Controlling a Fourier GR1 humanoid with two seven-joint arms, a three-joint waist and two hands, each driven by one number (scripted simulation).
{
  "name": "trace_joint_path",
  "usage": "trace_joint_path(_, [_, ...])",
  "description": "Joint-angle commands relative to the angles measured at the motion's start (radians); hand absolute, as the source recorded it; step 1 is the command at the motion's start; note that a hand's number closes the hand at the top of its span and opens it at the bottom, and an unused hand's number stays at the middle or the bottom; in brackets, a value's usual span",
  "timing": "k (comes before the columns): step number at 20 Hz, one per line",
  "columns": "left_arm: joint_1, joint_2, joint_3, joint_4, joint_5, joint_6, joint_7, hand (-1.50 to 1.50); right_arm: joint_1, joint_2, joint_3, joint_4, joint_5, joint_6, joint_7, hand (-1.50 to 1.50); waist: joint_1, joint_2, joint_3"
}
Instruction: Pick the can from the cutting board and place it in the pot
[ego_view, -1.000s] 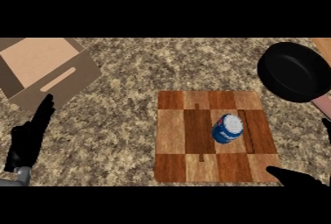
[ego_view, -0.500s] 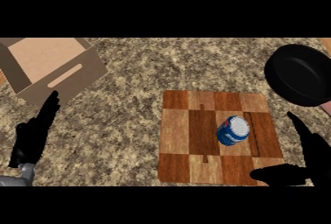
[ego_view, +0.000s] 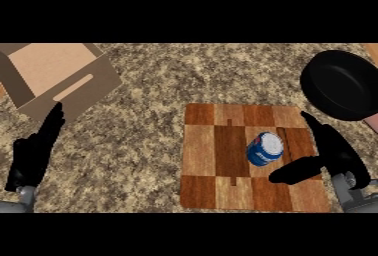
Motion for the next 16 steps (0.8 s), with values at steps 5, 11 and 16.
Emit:
trace_joint_path(5, [0.027, 0.006, 0.015, -0.04, -0.003, 0.004, 0.031, 0.0, -0.149, 0.051, 0.035, 0.157, -0.04, 0.115, 0.24, -1.5, -0.027, -0.009, 0.002])
trace_joint_path(11, [0.023, -0.01, 0.024, 0.013, -0.014, -0.003, -0.004, 0.0, -0.263, 0.132, 0.054, 0.322, -0.058, 0.128, 0.24, -1.5, -0.038, -0.005, 0.001])
trace_joint_path(16, [0.041, -0.02, 0.032, -0.013, -0.022, 0.014, 0.001, 0.0, -0.268, 0.168, 0.074, 0.384, -0.037, 0.108, 0.24, -1.5, -0.045, -0.008, 0.003])
